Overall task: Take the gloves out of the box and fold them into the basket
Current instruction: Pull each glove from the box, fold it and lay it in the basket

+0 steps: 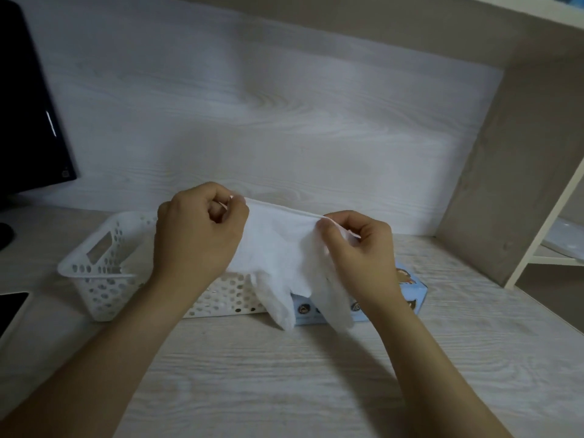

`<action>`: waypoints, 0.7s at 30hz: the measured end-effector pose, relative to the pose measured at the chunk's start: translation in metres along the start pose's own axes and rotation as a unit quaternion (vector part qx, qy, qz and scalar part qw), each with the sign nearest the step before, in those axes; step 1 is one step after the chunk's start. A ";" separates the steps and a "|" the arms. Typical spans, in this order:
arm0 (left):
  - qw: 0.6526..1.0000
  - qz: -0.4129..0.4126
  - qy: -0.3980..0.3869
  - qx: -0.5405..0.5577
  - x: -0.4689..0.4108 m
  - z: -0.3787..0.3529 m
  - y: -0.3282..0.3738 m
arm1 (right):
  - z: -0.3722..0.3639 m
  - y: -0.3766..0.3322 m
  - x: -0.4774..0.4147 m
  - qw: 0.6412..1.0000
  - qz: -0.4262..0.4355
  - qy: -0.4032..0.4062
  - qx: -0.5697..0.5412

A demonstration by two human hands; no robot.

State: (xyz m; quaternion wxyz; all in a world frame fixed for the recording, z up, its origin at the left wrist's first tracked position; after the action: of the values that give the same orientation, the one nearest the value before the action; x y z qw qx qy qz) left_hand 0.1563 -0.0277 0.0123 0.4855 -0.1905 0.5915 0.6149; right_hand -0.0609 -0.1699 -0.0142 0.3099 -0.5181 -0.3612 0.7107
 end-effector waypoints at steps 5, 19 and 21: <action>0.999 0.024 -0.017 -0.018 -0.013 0.009 -0.020 | -0.024 -0.009 -0.012 0.986 0.050 0.017 0.160; 0.976 0.137 -0.157 -0.066 -0.017 0.024 -0.082 | -0.123 -0.044 -0.046 0.872 0.182 -0.084 0.446; 0.970 0.163 -0.161 -0.083 -0.016 0.028 -0.086 | -0.133 -0.041 -0.050 0.880 0.166 -0.106 0.431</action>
State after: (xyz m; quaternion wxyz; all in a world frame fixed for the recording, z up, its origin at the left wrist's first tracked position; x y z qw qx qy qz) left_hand 0.2436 -0.0228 -0.0147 0.4499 -0.0295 0.4756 0.7554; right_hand 0.0835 -0.1629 0.0188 0.3401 -0.3067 0.0415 0.8880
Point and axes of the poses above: each hand's wrist, its own x-axis away from the middle knuckle, its own z-axis out of the back of the hand, y = z × x, the point moved 9 cm from there along -x, towards the middle knuckle, and after that the axes turned 6 degrees about -z, right-handed, at the moved point
